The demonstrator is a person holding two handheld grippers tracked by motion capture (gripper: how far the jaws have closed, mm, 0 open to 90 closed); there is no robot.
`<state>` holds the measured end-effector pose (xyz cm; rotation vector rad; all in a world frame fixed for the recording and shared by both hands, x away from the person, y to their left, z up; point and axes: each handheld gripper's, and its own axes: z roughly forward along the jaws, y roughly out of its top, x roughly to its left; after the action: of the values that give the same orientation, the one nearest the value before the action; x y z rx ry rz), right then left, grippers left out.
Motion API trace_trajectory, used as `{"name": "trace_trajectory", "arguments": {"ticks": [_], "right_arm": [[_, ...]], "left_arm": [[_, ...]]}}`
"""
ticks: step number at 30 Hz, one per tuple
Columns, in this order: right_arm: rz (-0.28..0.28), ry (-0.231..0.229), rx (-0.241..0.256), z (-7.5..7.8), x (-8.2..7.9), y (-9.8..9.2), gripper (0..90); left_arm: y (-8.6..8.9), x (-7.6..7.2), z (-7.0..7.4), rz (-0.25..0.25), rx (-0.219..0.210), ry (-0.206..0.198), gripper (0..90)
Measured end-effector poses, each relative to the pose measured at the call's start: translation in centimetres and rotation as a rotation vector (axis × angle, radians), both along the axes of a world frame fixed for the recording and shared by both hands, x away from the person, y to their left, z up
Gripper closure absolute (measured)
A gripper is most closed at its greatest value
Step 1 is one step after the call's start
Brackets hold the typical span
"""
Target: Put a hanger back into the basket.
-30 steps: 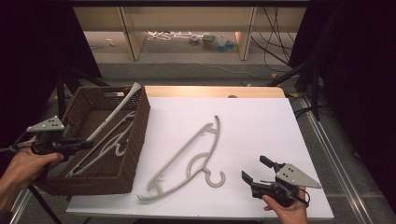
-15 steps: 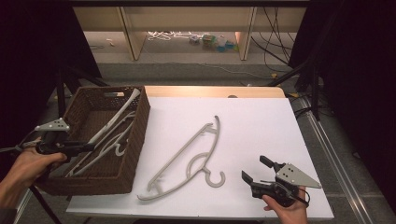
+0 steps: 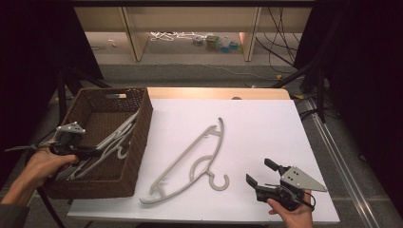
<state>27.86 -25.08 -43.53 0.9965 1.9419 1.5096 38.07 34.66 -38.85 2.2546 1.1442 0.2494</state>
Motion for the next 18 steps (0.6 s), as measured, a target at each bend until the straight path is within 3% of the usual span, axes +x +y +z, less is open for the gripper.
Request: {"name": "trace_trajectory", "arguments": {"ticks": [3, 5, 7, 8, 10, 11, 12, 15, 16, 18], "right_arm": [[0.007, -0.005, 0.025, -0.2, 0.1, 0.1, 17.4], [0.001, 0.003, 0.0, 0.0, 0.0, 0.0, 17.4], [0.008, 0.0, 0.002, -0.1, 0.0, 0.0, 17.4], [0.011, -0.006, 0.021, -0.1, 0.1, 0.1, 17.4], [0.005, -0.004, 0.002, 0.0, 0.0, 0.0, 17.4], [0.01, -0.009, 0.024, -0.2, 0.1, 0.2, 17.3], [0.012, 0.006, 0.012, -0.1, 0.0, 0.1, 17.3], [0.008, -0.008, 0.023, -0.1, 0.1, 0.2, 17.3], [0.007, -0.001, 0.001, 0.0, 0.0, 0.0, 17.4], [0.01, -0.004, 0.026, -0.2, 0.1, 0.2, 17.3]], "left_arm": [[-0.1, 0.1, -0.3, -0.002, 0.016, 0.015, 80.4], [0.1, 0.1, -0.7, 0.007, 0.019, 0.015, 79.6], [0.4, 0.3, -0.9, 0.006, 0.024, 0.051, 78.6], [0.5, 0.2, -0.9, 0.012, 0.025, 0.052, 77.9], [0.6, 0.2, -0.9, 0.018, 0.026, 0.048, 76.2], [0.8, 0.2, -0.9, 0.018, 0.028, 0.047, 74.8], [0.9, 0.2, -0.8, 0.029, 0.02, 0.043, 72.5], [1.3, 0.2, -0.5, 0.058, 0.003, 0.033, 70.0], [1.4, 0.1, -0.5, 0.078, -0.012, 0.023, 67.6], [1.3, 0.0, -0.3, 0.081, -0.024, 0.021, 65.9]]}}
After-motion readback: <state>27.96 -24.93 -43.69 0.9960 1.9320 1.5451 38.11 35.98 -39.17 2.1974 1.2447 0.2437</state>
